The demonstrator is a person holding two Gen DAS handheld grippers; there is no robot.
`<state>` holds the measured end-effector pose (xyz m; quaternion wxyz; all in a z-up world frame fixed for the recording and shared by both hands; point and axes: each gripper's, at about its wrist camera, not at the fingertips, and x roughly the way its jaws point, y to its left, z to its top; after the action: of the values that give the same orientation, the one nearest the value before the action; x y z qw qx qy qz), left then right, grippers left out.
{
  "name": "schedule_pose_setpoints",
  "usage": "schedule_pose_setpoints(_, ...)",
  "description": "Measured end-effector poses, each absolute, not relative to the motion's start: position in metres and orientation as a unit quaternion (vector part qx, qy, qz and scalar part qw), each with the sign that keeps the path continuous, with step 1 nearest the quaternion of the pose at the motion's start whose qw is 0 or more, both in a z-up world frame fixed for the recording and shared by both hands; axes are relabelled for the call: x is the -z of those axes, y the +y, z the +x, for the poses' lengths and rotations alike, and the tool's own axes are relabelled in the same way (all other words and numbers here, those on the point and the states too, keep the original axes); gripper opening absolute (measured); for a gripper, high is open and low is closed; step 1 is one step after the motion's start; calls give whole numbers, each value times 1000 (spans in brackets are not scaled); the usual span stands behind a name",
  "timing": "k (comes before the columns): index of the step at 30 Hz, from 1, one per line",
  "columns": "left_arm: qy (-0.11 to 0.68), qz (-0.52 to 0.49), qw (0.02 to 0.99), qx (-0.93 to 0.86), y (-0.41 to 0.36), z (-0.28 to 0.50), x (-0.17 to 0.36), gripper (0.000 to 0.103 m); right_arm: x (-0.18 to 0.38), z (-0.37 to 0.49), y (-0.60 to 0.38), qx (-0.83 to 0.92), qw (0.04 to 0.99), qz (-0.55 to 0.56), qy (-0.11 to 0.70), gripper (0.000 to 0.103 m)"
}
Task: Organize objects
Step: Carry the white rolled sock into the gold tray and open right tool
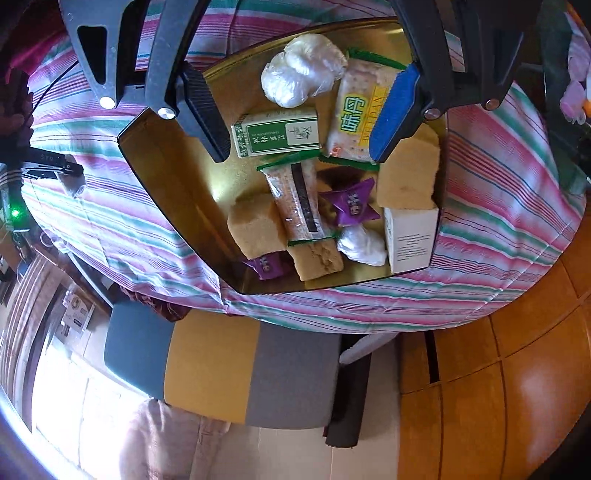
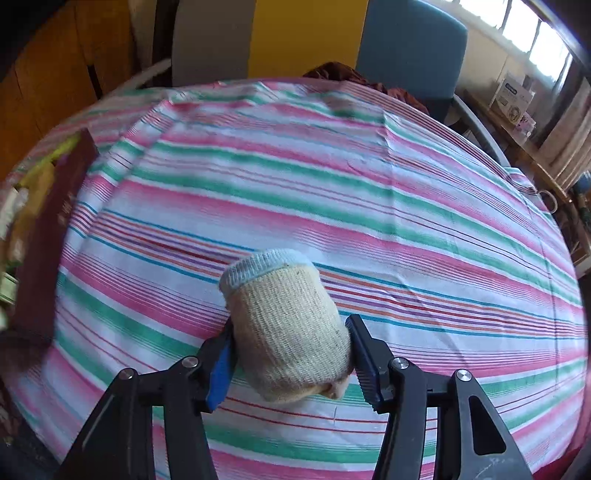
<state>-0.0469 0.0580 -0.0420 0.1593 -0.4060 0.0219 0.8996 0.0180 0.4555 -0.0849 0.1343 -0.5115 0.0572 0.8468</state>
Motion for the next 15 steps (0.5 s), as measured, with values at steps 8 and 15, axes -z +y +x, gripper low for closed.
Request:
schedule_pose_setpoints(8,13,-406,136,-903,42,-43,44,79,42,0,375,-882,42,-461,82,57)
schedule_pose_setpoints(15,12,-405,106,-908,28,-44,47,79,10,-34,285,-898,-45,-434,59,57)
